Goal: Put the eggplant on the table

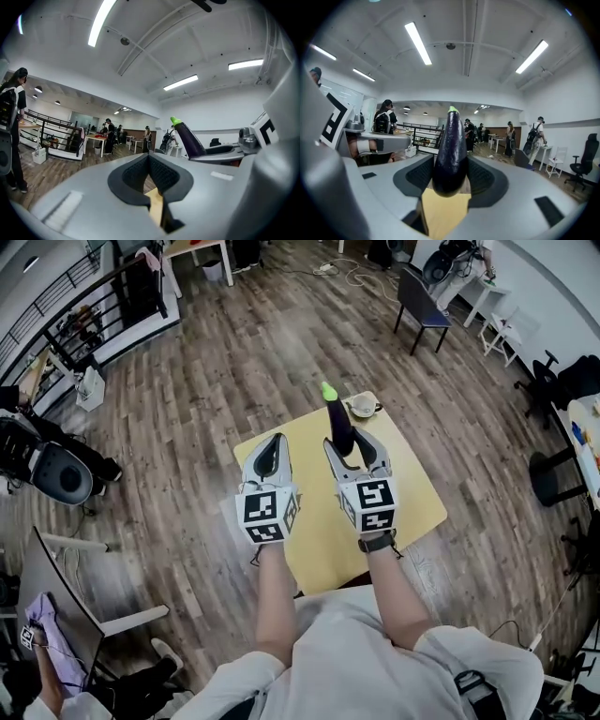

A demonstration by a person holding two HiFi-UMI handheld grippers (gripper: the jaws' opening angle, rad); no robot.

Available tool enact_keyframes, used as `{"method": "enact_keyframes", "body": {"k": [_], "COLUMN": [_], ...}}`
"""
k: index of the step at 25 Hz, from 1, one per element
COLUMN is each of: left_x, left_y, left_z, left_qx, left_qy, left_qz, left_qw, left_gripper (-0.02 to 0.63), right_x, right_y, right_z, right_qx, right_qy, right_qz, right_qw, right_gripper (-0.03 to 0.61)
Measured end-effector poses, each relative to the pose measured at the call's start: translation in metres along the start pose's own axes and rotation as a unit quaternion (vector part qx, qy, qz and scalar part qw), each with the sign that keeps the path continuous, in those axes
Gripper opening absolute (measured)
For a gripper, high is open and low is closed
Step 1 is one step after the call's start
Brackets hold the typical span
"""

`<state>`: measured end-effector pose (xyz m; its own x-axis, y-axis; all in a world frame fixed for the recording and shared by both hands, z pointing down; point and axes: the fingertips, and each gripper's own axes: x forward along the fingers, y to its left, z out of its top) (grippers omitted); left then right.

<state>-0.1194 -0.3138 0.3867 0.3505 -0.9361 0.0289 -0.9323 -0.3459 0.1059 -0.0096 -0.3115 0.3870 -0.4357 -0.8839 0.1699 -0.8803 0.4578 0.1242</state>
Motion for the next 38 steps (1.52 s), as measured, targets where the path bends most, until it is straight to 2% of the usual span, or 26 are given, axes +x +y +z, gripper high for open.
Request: {"method": "enact_keyframes", "body": {"k": [5,9,15,26,34,38], "left_x": [0.019,0.024,0.042,0.060,0.064,0.068], "left_y": [0.001,0.009,0.018,0.024,0.033,0.032], "left_z": [-0.024,-0.046,-0.083,-0.125,-0.154,-0.175], "left_qx": [-0.028,-0.033,-0.037,0.012,-0.014,-0.037], "left_qy": [0.020,0.044,0.070,0.065,0.068,0.091], "left_qz": [0.012,0.028,0.040,0.054,0.060,0.036], "left_qw": [0.9993,0.9981,0.9961,0.9964,0.9958,0.9945], "left_gripper": [0.008,0.008,0.008,0.008,0.008,0.008], "right_x": [0.023,0.033,0.059,0.077,0.084,0.085], "right_y": [-0.016,-0.016,-0.025,-0.025,-0.011,-0.005], "right_z": [-0.038,-0.075,-0.107,-0.165,-0.217,-0.247], "right_qx": [0.018,0.038,0.055,0.083,0.098,0.096], "right_qy": [0.034,0.073,0.103,0.160,0.217,0.249], "right_qz": [0.015,0.028,0.036,0.049,0.066,0.070], "right_qw": [0.999,0.996,0.992,0.982,0.969,0.961], "right_gripper": [0.215,0.215,0.215,0.215,0.215,0.215]}}
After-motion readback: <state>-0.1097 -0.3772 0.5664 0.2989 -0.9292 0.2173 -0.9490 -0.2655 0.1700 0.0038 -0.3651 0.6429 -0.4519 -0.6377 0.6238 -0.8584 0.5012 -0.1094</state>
